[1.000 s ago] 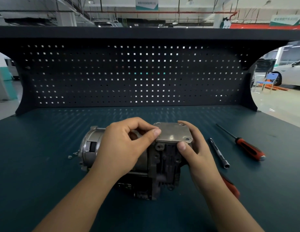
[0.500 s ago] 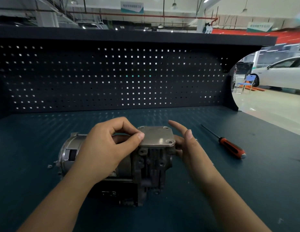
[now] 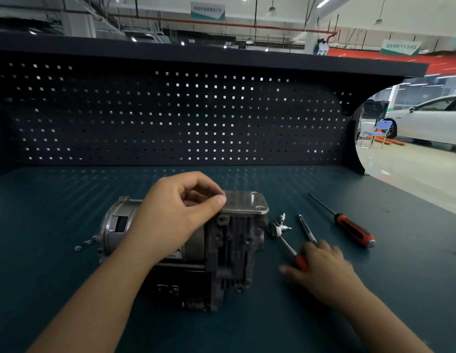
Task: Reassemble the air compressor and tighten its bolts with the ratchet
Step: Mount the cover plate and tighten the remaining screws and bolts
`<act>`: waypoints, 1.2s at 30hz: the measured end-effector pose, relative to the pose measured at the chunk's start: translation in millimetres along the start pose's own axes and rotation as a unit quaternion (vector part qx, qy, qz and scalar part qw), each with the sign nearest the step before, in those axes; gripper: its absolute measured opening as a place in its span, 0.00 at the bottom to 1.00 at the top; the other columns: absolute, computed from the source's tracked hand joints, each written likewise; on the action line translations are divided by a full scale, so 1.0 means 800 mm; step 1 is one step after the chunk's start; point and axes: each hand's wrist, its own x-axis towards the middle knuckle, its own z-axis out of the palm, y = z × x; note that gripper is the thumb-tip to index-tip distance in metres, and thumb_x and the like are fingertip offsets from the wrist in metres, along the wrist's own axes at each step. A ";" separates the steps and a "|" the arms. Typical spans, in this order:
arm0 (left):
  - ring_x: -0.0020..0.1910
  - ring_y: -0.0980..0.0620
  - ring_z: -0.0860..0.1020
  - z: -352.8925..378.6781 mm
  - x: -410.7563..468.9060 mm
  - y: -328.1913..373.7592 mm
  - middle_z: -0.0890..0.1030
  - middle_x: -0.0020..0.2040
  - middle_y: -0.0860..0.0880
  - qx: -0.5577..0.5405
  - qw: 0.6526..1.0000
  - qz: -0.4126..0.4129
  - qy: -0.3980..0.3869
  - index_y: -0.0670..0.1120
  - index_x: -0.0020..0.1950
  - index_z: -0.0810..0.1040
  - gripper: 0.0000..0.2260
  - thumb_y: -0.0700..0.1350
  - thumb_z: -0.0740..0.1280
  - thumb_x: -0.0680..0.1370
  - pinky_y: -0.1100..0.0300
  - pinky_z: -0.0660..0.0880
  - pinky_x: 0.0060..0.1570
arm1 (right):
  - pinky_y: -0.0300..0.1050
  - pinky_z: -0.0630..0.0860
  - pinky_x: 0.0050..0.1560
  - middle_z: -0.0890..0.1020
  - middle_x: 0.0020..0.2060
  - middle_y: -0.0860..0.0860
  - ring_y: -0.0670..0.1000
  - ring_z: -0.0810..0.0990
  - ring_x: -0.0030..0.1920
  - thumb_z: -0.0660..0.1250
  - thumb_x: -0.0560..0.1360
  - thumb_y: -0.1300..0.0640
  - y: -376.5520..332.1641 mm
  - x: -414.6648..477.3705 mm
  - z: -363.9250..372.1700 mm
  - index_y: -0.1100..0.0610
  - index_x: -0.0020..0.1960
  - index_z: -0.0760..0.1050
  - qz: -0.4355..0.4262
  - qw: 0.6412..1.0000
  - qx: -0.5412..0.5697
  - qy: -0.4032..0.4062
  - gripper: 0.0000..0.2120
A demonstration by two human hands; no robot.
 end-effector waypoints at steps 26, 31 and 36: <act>0.40 0.59 0.81 0.003 0.018 -0.007 0.83 0.39 0.56 0.013 1.000 -0.013 -0.013 0.52 0.40 0.83 0.02 0.46 0.71 0.72 0.67 0.77 0.42 | 0.56 0.73 0.60 0.84 0.52 0.58 0.57 0.82 0.55 0.56 0.69 0.33 -0.100 0.036 -0.038 0.58 0.57 0.80 -0.116 0.685 0.712 -0.102 0.33; 0.40 0.60 0.80 0.002 0.019 -0.009 0.83 0.39 0.58 0.020 1.000 -0.016 -0.015 0.54 0.40 0.83 0.06 0.45 0.68 0.74 0.67 0.77 0.42 | 0.53 0.74 0.60 0.85 0.51 0.55 0.54 0.83 0.54 0.52 0.74 0.34 -0.100 0.032 -0.040 0.55 0.55 0.81 -0.114 0.716 0.680 -0.109 0.30; 0.39 0.62 0.79 0.000 0.019 -0.010 0.82 0.38 0.59 0.023 0.999 -0.019 -0.021 0.55 0.40 0.83 0.08 0.43 0.68 0.75 0.68 0.76 0.40 | 0.44 0.74 0.41 0.85 0.40 0.53 0.51 0.82 0.40 0.52 0.81 0.44 -0.063 0.027 -0.050 0.55 0.46 0.80 -0.020 0.813 0.582 0.019 0.22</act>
